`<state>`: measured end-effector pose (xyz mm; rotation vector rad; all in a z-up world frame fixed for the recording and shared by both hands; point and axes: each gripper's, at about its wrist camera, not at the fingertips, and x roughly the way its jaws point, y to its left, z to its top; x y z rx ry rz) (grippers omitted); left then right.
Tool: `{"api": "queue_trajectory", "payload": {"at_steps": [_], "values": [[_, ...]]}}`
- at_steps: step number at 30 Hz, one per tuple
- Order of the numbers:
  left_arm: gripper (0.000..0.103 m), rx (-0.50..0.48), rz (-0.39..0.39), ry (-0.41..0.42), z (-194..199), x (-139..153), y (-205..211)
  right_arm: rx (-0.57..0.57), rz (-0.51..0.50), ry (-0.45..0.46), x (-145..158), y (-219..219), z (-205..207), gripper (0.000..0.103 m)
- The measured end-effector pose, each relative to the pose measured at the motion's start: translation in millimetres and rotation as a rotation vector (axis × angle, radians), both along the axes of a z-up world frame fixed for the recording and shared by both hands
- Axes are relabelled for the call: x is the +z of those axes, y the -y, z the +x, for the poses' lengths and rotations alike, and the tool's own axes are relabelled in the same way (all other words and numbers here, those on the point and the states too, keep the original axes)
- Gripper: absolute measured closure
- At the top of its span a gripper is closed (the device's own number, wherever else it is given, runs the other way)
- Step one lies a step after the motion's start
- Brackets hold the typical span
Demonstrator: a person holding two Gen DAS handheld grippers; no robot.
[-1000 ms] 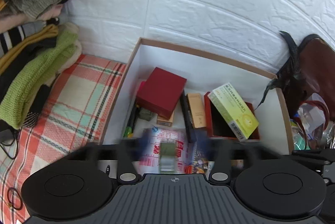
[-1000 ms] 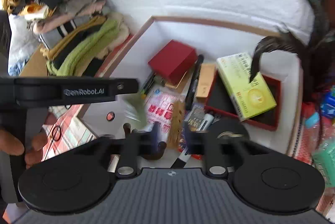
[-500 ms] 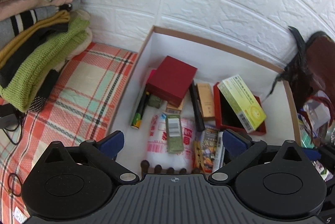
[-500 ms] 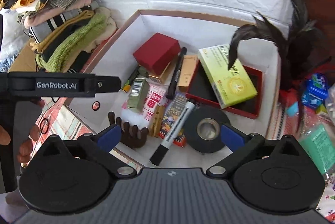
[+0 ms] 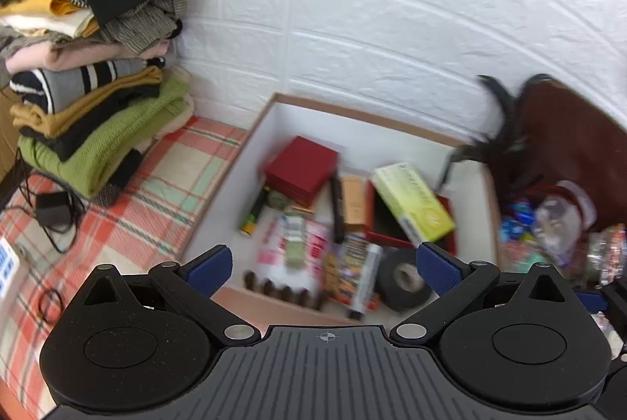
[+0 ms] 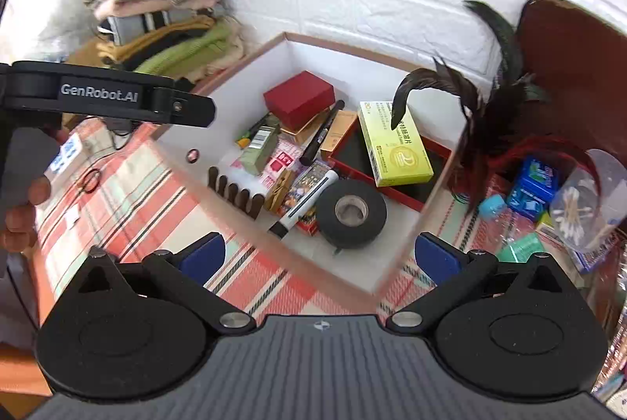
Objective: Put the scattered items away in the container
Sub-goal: 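Withdraw both open tools up and away from the cardboard box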
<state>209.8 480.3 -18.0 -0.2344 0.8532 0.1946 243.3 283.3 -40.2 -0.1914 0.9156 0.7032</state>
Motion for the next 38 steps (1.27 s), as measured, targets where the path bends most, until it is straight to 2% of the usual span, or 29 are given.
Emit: {"api": "queue_trajectory", "payload": {"at_steps": [4,9,12,15,22,32,38], "values": [[0.0,0.004,-0.023,-0.015,-21,5,25,0.011,0.02,0.027,12,23,-17,0.001],[0.0,-0.041,0.06,-0.013,-53,11,65,0.015,0.054,0.051,20,45,-34,0.0],[0.0,-0.037,0.074,-0.003,-66,12,81,0.018,0.065,0.05,22,54,-41,0.0],[0.0,-0.007,0.063,-0.009,-74,11,87,0.025,0.071,0.053,23,59,-46,0.0],[0.0,0.01,0.14,-0.012,-86,12,99,0.043,0.074,0.061,25,61,-56,0.0],[0.0,0.039,0.109,-0.052,-88,7,99,0.055,0.058,0.069,25,59,-62,0.0],[0.0,0.034,0.118,-0.045,-88,9,99,0.053,0.046,0.078,26,58,-62,0.0]]}}
